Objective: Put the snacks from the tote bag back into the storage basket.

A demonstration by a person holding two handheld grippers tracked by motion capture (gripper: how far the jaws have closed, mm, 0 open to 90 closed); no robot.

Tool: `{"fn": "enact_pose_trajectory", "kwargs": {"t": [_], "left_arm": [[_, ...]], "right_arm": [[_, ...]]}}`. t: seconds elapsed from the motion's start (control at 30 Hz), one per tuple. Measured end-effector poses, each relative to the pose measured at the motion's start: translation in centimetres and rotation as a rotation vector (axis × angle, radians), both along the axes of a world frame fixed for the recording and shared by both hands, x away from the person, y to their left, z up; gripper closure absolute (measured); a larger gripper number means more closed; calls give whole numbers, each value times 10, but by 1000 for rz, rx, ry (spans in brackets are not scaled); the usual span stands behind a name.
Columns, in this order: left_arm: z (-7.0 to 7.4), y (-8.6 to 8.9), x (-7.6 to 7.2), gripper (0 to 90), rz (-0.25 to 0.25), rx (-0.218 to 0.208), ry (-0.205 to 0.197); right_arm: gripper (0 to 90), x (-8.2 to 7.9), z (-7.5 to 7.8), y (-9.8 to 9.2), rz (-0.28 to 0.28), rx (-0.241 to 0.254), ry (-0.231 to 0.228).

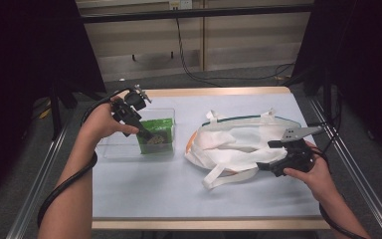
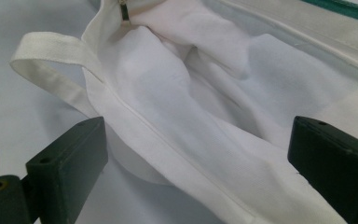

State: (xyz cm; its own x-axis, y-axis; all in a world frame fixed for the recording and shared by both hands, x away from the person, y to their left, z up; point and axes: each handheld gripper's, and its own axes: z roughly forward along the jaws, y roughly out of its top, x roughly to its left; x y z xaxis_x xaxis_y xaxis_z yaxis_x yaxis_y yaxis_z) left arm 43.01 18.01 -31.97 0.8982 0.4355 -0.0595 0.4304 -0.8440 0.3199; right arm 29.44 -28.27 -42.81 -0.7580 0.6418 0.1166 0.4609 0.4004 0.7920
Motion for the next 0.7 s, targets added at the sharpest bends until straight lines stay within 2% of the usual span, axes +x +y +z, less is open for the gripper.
{"fn": "enact_pose_trajectory", "kwargs": {"t": [0.03, 0.13, 0.17, 0.2, 0.23, 0.37, 0.4, 0.43, 0.47, 0.53, 0.57, 0.6, 0.7], "left_arm": [[-1, 2, 0, 69, -2, 2, -2], [-3, 10, -2, 69, 52, -23, -4], [-3, 10, -2, 70, 52, -23, -4], [-3, 13, -1, 72, 28, -9, -3], [-5, 15, -4, 72, 44, -26, -1], [-9, 18, -7, 70, 35, -23, 3], [-10, 19, -9, 70, 48, -32, 4], [-10, 21, -8, 70, 28, -22, 6], [-12, 21, -10, 70, 51, -39, 3], [-14, 22, -12, 71, 55, -49, 1], [-13, 23, -12, 71, 36, -30, 6], [-14, 23, -14, 71, 51, -43, 0], [-15, 24, -17, 71, 46, -44, 4]], "right_arm": [[42, 0, 0, 1, 2, -5, -2], [42, 0, -1, 2, 9, -8, 3], [42, 0, -1, 2, 9, -8, 3], [42, 0, -1, 2, 12, -6, 3], [42, 0, -1, 2, 12, -5, 3], [42, 1, -1, 3, 12, -7, 3], [42, 1, -1, 4, 16, -5, 5], [42, 2, -1, 4, 18, -8, 4], [42, 2, -1, 5, 16, -6, 7], [41, 2, -2, 6, 21, -10, 5], [42, 3, -2, 7, 24, -7, 5], [41, 3, -2, 7, 29, -7, 4], [41, 4, -1, 8, 32, -5, 3]]}}
